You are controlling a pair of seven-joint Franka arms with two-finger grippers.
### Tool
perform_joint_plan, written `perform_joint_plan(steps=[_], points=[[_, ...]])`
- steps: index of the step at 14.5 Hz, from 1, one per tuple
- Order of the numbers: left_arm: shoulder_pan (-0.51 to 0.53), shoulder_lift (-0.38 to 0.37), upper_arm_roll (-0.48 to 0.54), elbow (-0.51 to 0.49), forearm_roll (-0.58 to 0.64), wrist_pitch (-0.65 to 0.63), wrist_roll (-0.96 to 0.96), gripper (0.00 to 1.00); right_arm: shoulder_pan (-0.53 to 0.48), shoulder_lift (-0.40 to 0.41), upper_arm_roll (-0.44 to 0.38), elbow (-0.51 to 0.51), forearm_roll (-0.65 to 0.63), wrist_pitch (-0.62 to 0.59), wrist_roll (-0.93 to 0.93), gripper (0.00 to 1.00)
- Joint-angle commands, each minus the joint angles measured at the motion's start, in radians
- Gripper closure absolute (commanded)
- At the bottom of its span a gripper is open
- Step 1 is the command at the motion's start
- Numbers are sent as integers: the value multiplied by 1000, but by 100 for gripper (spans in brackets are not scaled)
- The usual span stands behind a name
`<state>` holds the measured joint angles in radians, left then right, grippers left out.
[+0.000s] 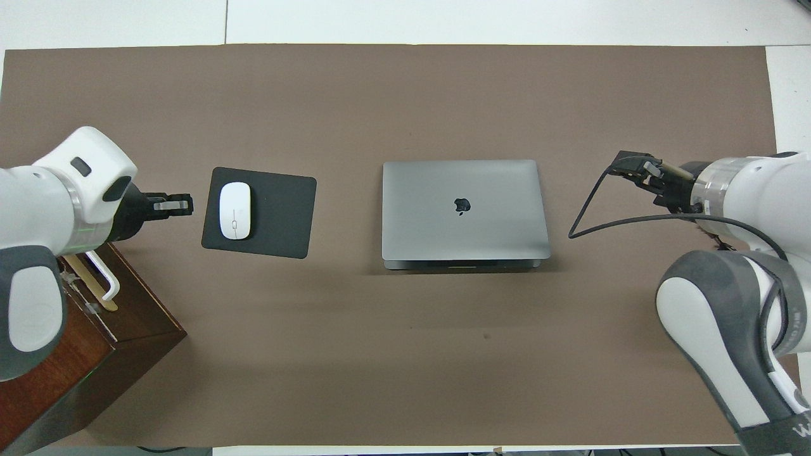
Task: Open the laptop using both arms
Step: 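Move the right gripper toward the laptop while the left gripper advances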
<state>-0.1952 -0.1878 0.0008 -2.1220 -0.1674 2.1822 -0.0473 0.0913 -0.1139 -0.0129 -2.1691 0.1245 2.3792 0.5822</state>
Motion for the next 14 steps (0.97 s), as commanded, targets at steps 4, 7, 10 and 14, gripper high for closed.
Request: perform_joint_plan(steps=[4,7,10,14], points=[[-148,-128,12,-268,-27,238,72,100,83,-21,-1,-60,152,38,244,0],[-237,-145,13,-386,-60,417,64,100,114,-26,-1,-89,155,66,315,0],[-300,-142,13,-461,-60,536,60,100,159,-20,-1,-123,158,141,372,0],[-412,-108,13,-541,-60,726,-3,100,235,0,-1,-152,158,238,459,0]])
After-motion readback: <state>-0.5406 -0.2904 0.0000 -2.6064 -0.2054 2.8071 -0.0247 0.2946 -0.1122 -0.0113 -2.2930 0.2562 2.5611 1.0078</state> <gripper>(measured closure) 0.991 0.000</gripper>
